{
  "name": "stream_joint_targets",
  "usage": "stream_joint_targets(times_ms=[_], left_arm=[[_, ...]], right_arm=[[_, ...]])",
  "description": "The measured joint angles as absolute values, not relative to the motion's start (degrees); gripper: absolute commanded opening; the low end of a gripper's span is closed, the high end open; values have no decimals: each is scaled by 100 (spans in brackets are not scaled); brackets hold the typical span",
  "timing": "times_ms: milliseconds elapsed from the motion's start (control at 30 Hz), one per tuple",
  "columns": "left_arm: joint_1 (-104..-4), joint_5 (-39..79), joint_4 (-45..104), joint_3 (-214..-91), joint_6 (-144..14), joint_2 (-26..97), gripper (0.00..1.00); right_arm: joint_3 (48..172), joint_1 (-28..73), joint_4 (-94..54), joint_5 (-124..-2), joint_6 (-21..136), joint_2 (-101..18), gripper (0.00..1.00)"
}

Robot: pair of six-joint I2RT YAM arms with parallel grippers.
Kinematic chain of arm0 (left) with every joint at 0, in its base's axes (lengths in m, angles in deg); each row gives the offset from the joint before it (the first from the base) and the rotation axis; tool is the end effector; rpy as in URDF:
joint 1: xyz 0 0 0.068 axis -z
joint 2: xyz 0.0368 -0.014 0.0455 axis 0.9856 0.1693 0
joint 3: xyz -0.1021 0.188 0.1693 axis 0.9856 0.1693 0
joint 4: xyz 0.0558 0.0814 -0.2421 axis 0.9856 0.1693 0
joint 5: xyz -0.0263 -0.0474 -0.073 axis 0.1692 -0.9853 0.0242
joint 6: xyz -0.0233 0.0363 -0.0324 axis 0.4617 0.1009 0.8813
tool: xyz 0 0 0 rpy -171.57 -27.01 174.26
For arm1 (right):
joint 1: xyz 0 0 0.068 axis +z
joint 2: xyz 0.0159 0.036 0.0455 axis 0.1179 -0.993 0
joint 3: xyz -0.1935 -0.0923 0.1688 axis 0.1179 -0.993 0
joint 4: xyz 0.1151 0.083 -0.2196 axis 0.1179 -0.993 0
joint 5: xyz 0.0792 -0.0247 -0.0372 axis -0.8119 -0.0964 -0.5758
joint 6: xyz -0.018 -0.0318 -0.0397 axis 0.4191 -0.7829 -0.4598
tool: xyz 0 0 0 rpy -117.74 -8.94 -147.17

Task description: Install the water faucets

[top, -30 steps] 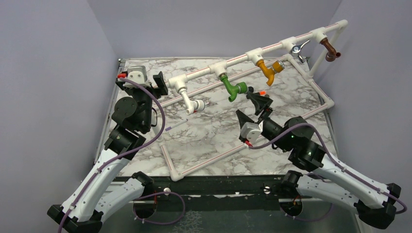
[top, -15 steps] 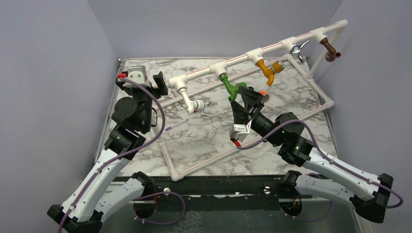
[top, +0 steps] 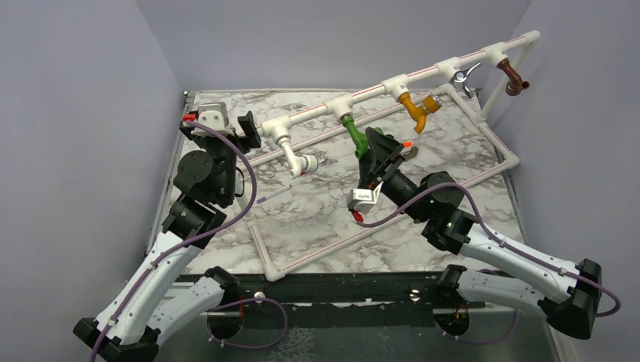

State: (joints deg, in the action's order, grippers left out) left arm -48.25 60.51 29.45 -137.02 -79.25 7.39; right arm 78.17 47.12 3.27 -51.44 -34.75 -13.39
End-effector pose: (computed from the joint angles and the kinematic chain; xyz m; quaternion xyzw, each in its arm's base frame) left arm 0.1581 -0.0764 0.4282 -0.0267 0.6439 -0.0201 0.7644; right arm 0.1317 0.1760 0.3684 -0.5713 0.2444 -0.2343 0.7477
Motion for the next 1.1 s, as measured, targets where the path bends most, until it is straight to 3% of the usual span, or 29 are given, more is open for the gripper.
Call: stream_joint_targets(times_ms=[233, 367, 467, 500, 1100], left_arm=[[-4825, 6051, 2945, -13702, -7925, 739, 84], [-4825, 6051, 2945, -13702, -7925, 736, 84], [-4825, 6053, 2947, -13702, -7927, 736, 84], [-4825, 6053, 2947, -13702, -7925, 736, 84], [-4825, 6046, 2947, -13702, -7925, 734, 84]], right_arm=[[7817, 4712, 367, -4963, -3480, -1483, 41], [7789, 4712, 377, -4899, -3443, -1523, 24], [7778, 4712, 432, -4895, -3353, -1523, 3], [7776, 4714, 458, -4895, -3300, -1523, 1], [7680, 4716, 1009, -4873, -1246, -1525, 1]])
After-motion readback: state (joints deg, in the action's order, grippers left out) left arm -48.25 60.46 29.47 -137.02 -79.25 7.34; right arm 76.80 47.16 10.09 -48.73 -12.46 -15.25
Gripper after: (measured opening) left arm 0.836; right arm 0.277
